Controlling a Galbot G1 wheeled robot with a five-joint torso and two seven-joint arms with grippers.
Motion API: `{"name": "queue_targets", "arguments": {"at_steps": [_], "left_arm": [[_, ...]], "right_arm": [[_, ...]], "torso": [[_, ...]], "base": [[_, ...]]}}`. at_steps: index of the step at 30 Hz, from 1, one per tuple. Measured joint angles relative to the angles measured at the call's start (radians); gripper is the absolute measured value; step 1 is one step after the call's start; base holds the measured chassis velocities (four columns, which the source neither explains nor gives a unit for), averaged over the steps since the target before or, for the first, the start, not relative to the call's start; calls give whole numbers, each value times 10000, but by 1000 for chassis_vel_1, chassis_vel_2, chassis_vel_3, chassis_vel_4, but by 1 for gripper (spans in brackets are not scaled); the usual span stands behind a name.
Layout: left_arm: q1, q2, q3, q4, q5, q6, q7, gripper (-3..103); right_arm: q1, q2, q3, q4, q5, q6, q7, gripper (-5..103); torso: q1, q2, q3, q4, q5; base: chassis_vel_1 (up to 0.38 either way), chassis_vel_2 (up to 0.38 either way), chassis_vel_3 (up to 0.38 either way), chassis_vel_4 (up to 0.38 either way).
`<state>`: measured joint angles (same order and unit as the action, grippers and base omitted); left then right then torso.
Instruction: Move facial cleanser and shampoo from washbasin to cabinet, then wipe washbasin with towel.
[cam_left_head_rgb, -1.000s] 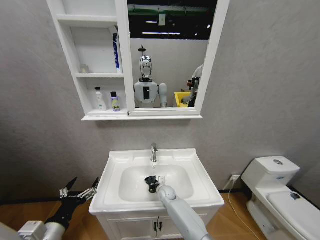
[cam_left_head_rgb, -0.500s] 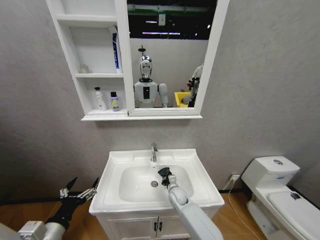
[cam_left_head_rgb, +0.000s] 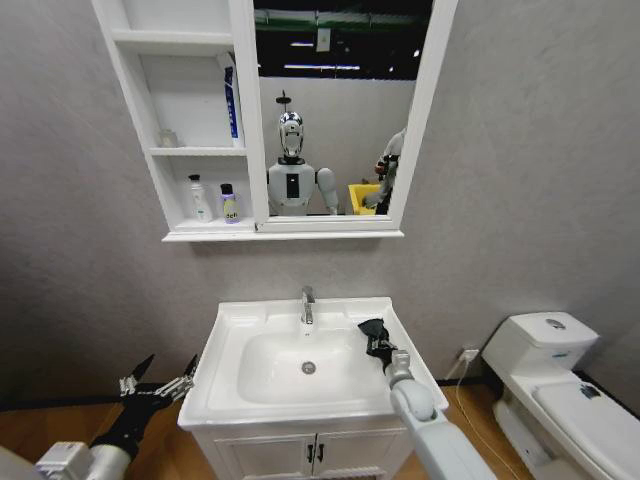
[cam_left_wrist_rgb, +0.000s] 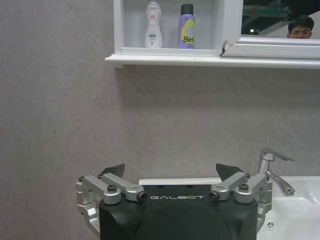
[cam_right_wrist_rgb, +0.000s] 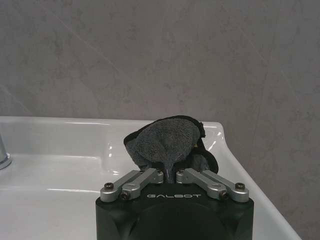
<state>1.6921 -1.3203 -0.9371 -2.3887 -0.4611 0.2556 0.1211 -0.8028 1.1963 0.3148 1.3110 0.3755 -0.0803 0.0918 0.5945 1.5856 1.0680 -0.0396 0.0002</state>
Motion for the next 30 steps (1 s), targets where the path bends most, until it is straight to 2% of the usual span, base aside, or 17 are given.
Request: {"name": "queue_targets", "arguments": {"at_steps": [7, 18, 19, 21, 22, 24, 28, 29, 30], "left_arm": [[0, -1, 0, 0, 0, 1, 1, 100], [0, 0, 0, -1, 0, 1, 0, 100], [0, 0, 0, 0, 0, 0, 0, 100], [0, 0, 0, 0, 0, 0, 0, 100], [0, 0, 0, 0, 0, 0, 0, 100], [0, 0, 0, 0, 0, 0, 0, 100], [0, 0, 0, 0, 0, 0, 0, 100], [0, 0, 0, 0, 0, 0, 0, 100], [0, 0, 0, 0, 0, 0, 0, 100]], "right_arm": [[997, 90, -153, -1374, 159, 291, -308, 6], [1279, 68, -189, -2384, 87, 557, -765, 5], [1292, 48, -189, -2417, 147, 599, -819, 15], [1295, 21, -189, -2453, 179, 701, -993, 15], [1294, 0, -170, -2501, 175, 852, -1252, 25], [1285, -10, -152, -2520, 171, 983, -1401, 25], [1207, -3, -67, -2449, 177, 1102, -1525, 47], [1207, -3, -67, -2449, 177, 1102, -1525, 47], [1184, -3, -44, -2409, 187, 1117, -1526, 53]], "torso": [[2, -2, 1, -2, -2], [2, -2, 1, -5, -2], [2, -2, 0, -5, -2], [2, -2, 0, -5, -2], [1, -2, 0, -5, -2], [2, -2, 0, -5, -2], [2, -2, 0, -4, -1], [2, -2, 0, -4, -1], [1, -2, 0, -4, -2]], "base": [[0, 0, 0, 0], [0, 0, 0, 0], [0, 0, 0, 0], [0, 0, 0, 0], [0, 0, 0, 0], [0, 0, 0, 0], [0, 0, 0, 0], [0, 0, 0, 0], [0, 0, 0, 0]]}}
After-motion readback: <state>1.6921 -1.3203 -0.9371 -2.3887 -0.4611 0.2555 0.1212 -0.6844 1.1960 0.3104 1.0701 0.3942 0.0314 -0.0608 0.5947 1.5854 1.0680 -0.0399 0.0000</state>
